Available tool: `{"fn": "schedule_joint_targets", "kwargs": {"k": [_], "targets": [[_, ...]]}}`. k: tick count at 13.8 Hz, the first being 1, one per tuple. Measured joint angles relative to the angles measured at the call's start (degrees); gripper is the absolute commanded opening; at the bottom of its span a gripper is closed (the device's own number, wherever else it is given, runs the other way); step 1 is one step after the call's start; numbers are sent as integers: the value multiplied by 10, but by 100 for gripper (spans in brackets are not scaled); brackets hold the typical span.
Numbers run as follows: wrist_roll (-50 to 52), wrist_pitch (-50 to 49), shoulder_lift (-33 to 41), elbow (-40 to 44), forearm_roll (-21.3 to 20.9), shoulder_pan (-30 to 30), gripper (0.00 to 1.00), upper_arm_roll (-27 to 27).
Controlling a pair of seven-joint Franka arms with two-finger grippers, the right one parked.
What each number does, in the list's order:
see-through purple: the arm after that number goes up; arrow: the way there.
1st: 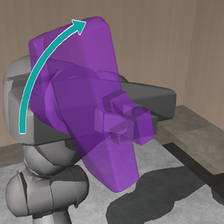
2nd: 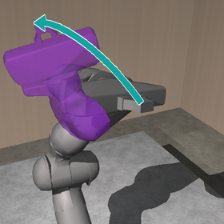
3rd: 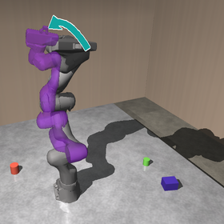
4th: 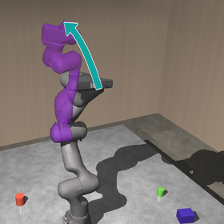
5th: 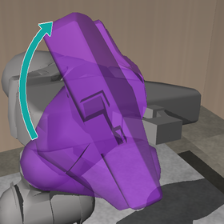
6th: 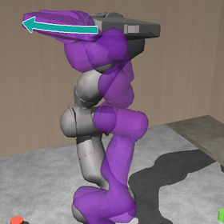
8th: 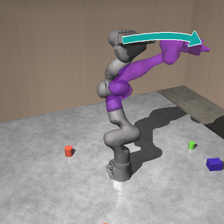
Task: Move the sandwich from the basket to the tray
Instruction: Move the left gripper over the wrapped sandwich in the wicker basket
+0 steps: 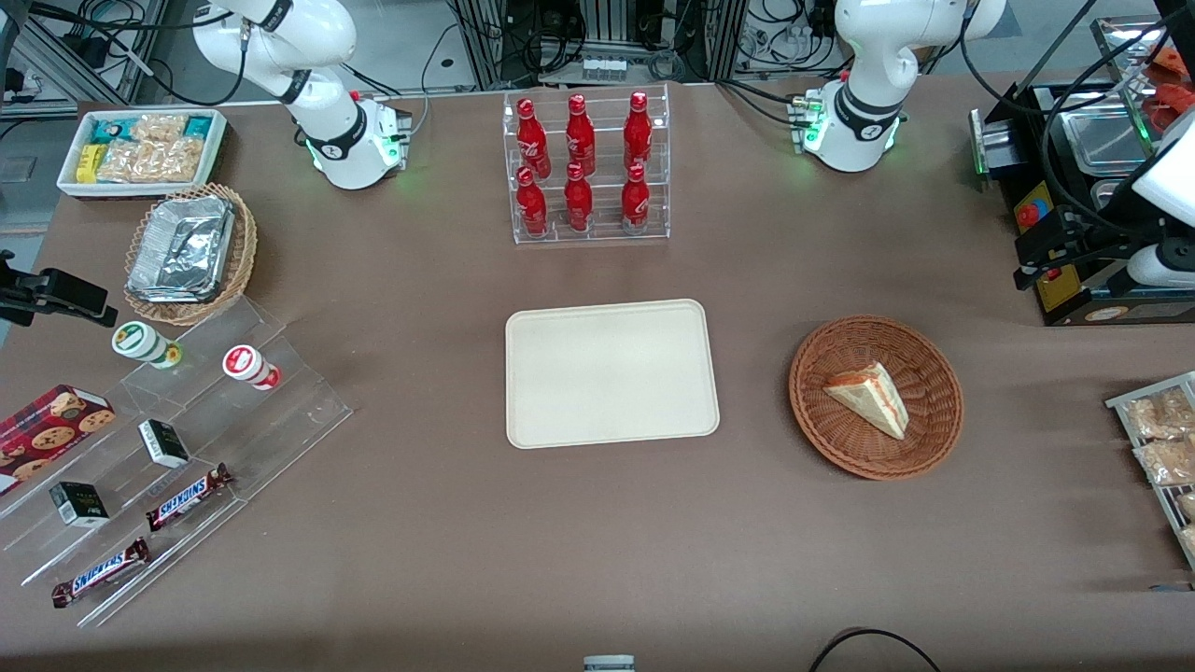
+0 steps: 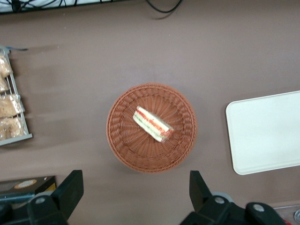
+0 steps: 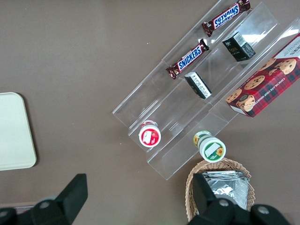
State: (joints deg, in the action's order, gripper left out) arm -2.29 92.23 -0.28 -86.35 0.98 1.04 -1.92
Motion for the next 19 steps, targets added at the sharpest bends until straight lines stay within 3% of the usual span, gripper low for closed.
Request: {"fn": "schedule_joint_targets", "kwargs": {"k": [11, 16, 19], "targets": [[18, 28, -46, -9, 0, -7, 100, 2], [120, 150, -52, -115, 0, -7, 100, 2], [246, 272, -34, -215, 0, -6, 100, -3]]}}
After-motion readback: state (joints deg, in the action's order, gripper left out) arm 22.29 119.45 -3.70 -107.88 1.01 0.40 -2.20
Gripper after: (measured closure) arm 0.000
